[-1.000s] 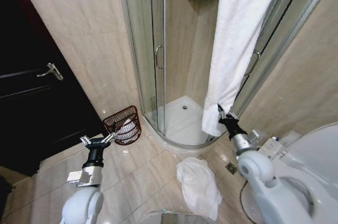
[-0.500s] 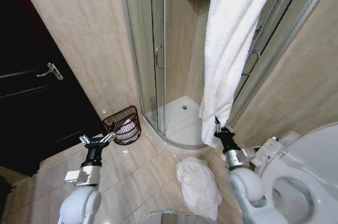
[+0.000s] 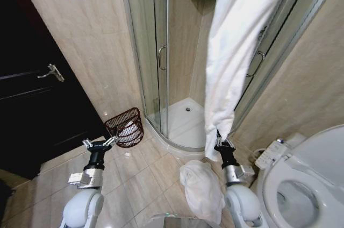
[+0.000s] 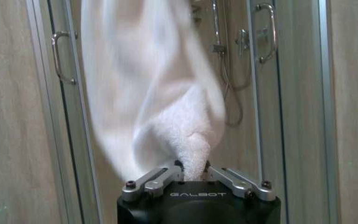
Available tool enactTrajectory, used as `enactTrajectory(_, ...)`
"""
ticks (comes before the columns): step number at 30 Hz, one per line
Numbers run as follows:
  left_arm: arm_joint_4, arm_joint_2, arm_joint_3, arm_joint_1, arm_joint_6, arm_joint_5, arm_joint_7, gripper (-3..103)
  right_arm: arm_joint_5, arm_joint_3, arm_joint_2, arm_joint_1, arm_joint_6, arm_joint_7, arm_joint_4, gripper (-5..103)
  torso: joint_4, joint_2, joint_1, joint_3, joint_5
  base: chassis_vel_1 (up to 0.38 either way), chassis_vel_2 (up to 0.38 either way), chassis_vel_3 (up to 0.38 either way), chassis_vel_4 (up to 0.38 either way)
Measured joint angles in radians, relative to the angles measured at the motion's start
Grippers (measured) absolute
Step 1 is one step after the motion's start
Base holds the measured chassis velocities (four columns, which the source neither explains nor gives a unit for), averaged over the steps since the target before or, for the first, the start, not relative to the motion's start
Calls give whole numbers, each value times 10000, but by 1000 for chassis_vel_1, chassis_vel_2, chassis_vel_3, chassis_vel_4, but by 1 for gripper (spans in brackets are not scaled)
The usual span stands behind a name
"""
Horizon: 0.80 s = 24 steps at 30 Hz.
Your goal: Discard the used towel into the hamper.
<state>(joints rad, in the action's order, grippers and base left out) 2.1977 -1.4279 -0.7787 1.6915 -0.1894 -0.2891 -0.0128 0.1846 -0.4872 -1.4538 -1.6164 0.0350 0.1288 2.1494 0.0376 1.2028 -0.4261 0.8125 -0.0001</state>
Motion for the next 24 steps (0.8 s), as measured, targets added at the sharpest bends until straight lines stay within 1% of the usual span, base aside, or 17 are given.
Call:
enactTrajectory(8, -156, -10, 122, -159, -20, -9, 29, 100, -9, 16, 25, -330, 308, 189, -60, 5, 0, 0, 0, 0, 0, 0, 0, 0, 0)
enactTrajectory(24, -213, -48, 136, -174, 0, 2, 61, 100, -80, 181, -6, -442, 375, 402, -76, 5, 0, 0, 0, 0, 0, 0, 0, 0, 0)
